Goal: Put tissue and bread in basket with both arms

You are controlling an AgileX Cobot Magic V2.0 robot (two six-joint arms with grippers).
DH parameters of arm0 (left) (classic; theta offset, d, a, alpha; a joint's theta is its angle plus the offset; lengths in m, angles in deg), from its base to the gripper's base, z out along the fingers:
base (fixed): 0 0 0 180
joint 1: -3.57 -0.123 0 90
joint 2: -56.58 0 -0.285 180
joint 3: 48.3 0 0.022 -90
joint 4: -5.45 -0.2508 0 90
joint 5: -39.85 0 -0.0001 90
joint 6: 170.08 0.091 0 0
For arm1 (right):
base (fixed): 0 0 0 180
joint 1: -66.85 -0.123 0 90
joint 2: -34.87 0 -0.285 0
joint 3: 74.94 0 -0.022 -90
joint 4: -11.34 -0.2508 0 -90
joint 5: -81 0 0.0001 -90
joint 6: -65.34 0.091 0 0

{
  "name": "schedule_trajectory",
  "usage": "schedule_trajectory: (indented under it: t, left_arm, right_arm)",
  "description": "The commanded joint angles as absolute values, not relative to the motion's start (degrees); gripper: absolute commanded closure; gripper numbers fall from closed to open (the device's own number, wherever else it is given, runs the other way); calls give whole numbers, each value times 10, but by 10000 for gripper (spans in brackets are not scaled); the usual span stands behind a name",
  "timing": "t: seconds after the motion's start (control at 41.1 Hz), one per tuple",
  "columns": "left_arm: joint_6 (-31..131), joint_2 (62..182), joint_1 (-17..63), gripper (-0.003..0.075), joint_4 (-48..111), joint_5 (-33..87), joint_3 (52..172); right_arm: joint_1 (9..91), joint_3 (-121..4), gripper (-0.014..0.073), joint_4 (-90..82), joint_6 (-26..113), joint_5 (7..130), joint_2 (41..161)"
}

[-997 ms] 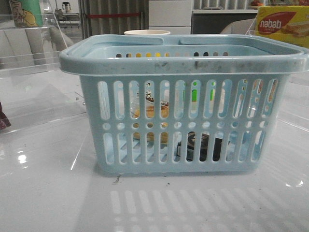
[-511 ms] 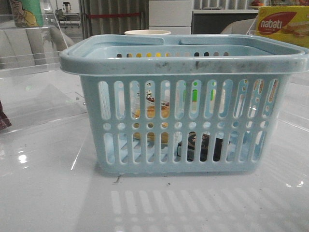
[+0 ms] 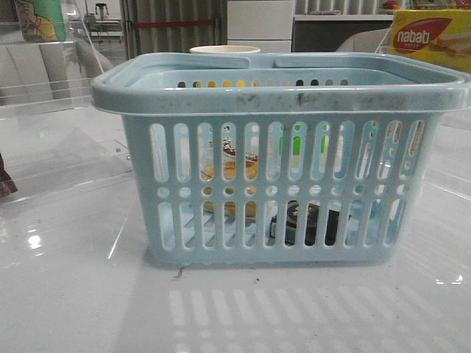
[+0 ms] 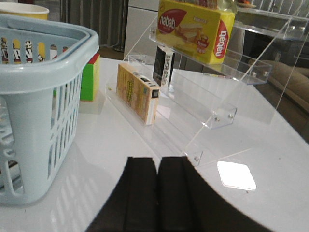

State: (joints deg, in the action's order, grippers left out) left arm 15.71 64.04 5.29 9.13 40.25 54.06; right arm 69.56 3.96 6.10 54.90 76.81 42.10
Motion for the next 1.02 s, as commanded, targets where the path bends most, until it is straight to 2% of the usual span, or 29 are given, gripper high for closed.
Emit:
schedule_trajectory:
  t: [0.0,0.341,0.997]
  left_arm:
    - [151,631,52,629,97,453,541]
    - [151,631,52,629,97,453,541]
    - [151,631,52,629,97,453,541]
  right_arm:
    - [698,40,539,65,544,842,409]
    - [687,40,539,12,544,849,409]
    - [687,40,539,11,544,845,409]
